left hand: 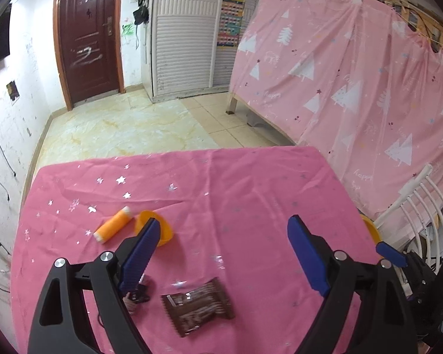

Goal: Collect trash
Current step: 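Move both open tools back toward the remaining items on the table, then grasp the yellow cup with the left gripper while the right gripper grasps the brown candy wrapper, then carry the cup and wrapper to the yellow bin and release both, then move both open tools back over the thread spool and black cable, then grasp the orange thread spool with the left gripper while the right gripper grasps the black cable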

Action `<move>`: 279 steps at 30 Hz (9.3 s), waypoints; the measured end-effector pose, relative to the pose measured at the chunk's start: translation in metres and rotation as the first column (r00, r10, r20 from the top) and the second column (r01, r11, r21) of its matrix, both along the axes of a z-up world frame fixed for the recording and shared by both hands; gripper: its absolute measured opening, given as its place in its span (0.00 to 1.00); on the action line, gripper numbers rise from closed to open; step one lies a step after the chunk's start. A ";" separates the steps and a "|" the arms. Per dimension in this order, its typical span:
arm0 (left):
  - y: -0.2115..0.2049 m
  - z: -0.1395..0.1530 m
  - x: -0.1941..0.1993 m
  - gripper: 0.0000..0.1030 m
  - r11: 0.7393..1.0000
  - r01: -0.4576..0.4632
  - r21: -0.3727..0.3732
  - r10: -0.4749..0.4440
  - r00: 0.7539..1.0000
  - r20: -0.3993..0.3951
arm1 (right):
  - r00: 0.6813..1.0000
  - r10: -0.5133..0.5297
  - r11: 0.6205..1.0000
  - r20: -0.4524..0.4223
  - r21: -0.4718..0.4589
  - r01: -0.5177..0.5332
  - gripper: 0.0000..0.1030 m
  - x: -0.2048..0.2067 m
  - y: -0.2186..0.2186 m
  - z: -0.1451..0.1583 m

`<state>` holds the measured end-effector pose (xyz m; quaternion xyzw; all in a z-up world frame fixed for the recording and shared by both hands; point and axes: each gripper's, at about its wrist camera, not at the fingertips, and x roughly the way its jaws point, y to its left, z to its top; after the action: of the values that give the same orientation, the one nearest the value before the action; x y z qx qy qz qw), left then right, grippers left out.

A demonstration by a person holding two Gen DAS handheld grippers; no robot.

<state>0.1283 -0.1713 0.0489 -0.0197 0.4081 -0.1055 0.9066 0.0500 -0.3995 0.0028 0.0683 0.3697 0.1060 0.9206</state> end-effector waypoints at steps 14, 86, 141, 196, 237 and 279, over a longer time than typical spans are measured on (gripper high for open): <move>0.061 -0.030 0.024 0.80 0.996 -0.078 -0.037 0.073 0.989 -0.131 | 0.981 0.190 0.981 -0.027 -0.030 -0.191 0.87 0.011 0.084 0.000; 0.014 -0.026 0.021 0.34 0.998 0.039 0.050 -0.032 0.992 -0.121 | 0.989 0.145 0.989 -0.016 -0.037 -0.146 0.52 0.026 0.078 0.013; -0.302 -0.046 0.004 0.34 0.927 0.366 0.087 -0.343 0.917 -0.205 | 0.945 -0.327 0.943 0.005 0.059 0.326 0.53 -0.003 -0.196 -0.023; -0.004 0.007 0.039 0.68 0.999 -0.002 0.040 0.005 0.997 -0.082 | 0.993 0.114 0.992 -0.006 -0.059 -0.115 0.85 0.007 0.044 0.008; 0.106 -0.069 0.083 0.34 0.993 0.093 0.071 -0.072 0.965 -0.251 | 0.886 0.453 0.879 -0.103 -0.115 -0.463 0.87 0.013 0.212 -0.001; 0.134 -0.060 0.065 0.10 0.997 0.056 0.062 -0.043 0.979 -0.198 | 0.913 0.391 0.908 -0.118 -0.113 -0.404 0.73 0.035 0.224 0.004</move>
<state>0.1931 -0.0375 -0.0110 0.0106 0.4991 -0.1119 0.8592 0.0852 -0.1753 0.0067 -0.0658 0.4244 0.2629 0.8640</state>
